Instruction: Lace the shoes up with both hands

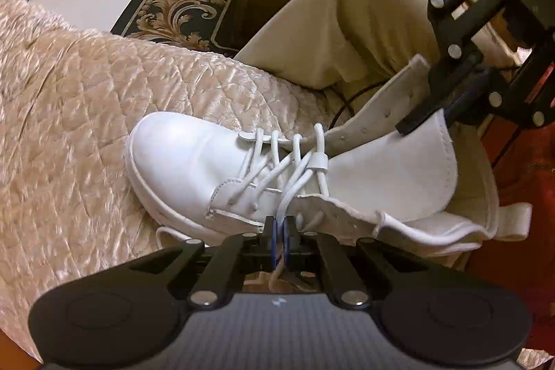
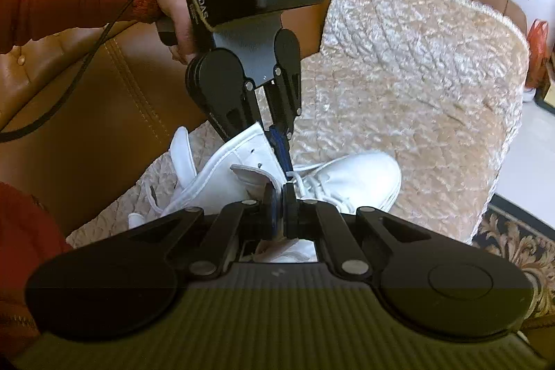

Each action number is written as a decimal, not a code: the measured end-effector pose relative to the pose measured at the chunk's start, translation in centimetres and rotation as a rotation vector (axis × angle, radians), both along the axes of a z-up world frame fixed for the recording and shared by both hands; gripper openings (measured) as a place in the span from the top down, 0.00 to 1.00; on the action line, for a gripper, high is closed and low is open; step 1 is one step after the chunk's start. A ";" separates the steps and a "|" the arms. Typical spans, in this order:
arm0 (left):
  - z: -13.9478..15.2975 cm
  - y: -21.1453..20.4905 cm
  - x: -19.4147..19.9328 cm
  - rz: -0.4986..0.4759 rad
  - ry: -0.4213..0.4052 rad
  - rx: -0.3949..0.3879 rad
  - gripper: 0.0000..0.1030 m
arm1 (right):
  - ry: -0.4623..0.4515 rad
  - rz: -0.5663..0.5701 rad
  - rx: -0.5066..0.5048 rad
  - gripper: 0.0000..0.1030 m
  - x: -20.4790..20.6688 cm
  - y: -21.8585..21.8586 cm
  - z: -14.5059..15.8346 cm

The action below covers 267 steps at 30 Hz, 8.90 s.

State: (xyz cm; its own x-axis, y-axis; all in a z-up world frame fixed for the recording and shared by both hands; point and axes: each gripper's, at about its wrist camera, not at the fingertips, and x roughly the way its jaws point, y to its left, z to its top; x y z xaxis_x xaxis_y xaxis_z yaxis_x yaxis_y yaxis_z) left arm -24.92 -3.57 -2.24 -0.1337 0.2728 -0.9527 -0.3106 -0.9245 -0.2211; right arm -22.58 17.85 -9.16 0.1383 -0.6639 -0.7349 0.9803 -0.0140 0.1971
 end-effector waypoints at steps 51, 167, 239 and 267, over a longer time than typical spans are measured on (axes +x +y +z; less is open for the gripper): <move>1.3 2.6 2.0 0.063 0.099 -0.050 0.96 | -0.554 -0.303 0.208 0.84 -7.2 2.8 -9.5; 0.3 4.6 1.9 -0.081 0.206 -0.162 0.98 | -0.162 -0.422 0.236 0.12 -4.8 -1.1 -8.5; 1.5 5.4 2.3 -0.283 0.188 -0.281 0.91 | 0.163 -0.142 0.093 0.12 -2.6 1.2 -5.4; 2.2 5.1 1.9 -0.236 0.223 -0.290 0.81 | 0.140 -0.177 0.089 0.12 -2.8 1.5 -5.6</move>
State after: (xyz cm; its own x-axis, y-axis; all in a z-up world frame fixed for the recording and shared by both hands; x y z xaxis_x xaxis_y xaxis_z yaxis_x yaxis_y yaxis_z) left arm -23.05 1.57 0.00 -0.3108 0.0459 -0.9494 -0.5316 -0.8364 0.1336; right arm -25.37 19.35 -14.75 -0.0820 -0.6008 -0.7952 0.9786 -0.1997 0.0500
